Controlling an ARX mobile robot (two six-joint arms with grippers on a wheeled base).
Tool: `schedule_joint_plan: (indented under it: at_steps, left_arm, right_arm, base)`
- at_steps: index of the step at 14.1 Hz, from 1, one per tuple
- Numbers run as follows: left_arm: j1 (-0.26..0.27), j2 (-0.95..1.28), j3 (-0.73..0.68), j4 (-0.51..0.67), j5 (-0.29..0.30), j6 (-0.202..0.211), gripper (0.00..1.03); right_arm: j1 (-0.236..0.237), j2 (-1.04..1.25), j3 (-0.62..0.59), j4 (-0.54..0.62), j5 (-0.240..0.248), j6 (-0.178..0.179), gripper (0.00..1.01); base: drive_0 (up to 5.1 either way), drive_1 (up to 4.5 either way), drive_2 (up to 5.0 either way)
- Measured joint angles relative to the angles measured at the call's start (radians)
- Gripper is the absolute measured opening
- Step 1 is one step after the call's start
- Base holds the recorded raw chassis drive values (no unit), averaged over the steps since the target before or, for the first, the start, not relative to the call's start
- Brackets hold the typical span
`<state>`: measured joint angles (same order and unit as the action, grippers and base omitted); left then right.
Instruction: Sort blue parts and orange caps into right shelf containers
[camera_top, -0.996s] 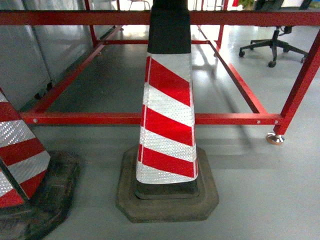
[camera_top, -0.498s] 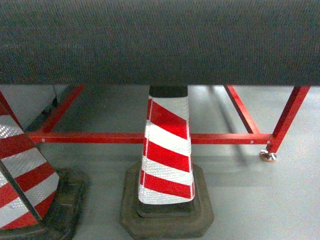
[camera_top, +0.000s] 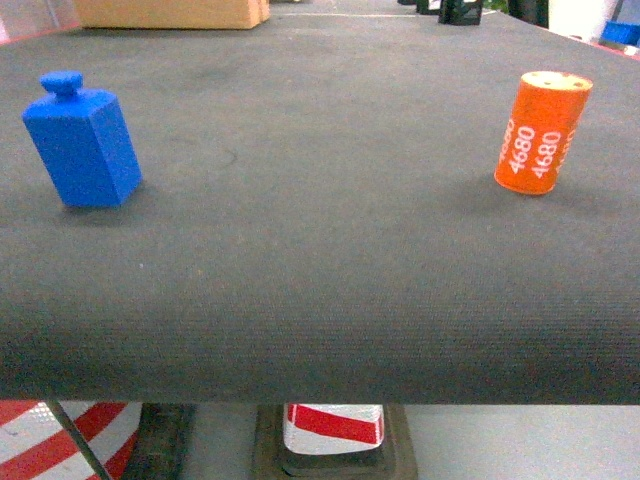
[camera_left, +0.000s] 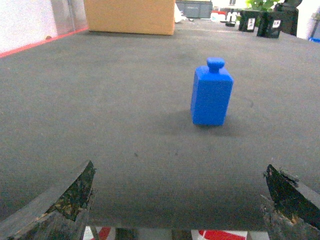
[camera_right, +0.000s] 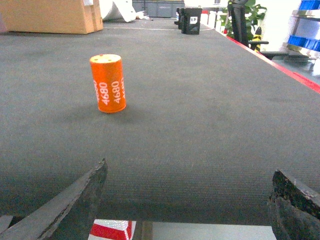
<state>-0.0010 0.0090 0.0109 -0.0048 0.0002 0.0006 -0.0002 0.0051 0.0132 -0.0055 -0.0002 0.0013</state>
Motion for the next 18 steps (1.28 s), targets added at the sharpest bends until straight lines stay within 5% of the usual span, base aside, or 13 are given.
schedule_joint_plan:
  at_steps: [18]
  left_arm:
    - [0.000,0.000,0.000,0.001,-0.001,0.000,0.98]
  right_arm:
    - [0.000,0.000,0.000,0.000,0.000,-0.001,0.98]
  base:
    - [0.0,0.00,0.0]
